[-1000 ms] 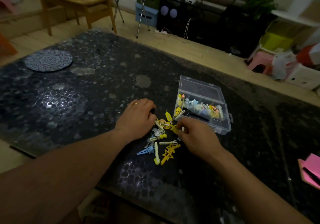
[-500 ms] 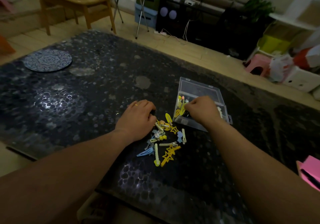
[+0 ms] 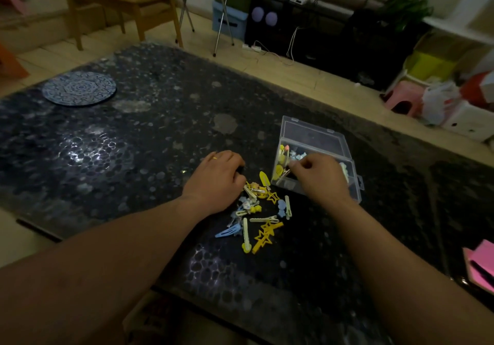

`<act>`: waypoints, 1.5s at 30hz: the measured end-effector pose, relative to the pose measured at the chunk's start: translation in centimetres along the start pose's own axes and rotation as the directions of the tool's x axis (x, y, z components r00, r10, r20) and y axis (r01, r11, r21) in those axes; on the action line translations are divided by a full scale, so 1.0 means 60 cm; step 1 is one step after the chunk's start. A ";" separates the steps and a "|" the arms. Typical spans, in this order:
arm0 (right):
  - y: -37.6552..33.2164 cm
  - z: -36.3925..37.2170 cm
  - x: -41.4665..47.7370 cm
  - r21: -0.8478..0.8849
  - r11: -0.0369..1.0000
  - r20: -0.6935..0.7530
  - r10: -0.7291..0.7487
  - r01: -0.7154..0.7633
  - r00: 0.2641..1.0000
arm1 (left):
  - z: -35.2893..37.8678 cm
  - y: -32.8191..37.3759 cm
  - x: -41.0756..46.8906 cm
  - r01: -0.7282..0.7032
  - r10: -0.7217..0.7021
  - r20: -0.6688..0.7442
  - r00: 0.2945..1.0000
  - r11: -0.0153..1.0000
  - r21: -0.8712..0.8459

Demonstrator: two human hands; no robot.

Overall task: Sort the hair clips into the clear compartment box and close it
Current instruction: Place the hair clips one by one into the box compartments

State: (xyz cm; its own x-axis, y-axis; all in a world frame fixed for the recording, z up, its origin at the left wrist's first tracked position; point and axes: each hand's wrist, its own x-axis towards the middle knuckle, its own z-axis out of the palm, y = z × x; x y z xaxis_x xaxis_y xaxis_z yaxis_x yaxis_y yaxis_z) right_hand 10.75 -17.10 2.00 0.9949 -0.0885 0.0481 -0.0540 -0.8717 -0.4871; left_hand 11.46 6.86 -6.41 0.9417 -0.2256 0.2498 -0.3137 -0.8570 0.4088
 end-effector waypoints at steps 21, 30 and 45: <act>-0.100 0.055 -0.004 -0.667 0.641 0.244 -0.293 0.380 0.924 | -0.010 0.004 -0.003 0.006 -0.006 -0.006 1.000 1.000 -0.017; -0.110 0.064 -0.004 -0.663 0.676 0.188 -0.264 0.321 0.946 | -0.007 0.001 0.001 -0.008 0.008 -0.003 1.000 1.000 -0.012; 0.048 -0.059 0.039 0.192 0.959 0.012 0.209 -0.207 0.978 | -0.015 0.009 -0.006 0.010 -0.010 0.005 1.000 1.000 -0.004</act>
State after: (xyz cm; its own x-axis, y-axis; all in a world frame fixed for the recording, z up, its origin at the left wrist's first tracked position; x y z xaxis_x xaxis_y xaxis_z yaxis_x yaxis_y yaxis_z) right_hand 12.64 -21.51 3.79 0.9627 -0.2625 -0.0653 -0.2415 -0.7251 -0.6450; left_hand 10.85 6.86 -5.48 0.9453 -0.2193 0.2416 -0.3049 -0.8575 0.4145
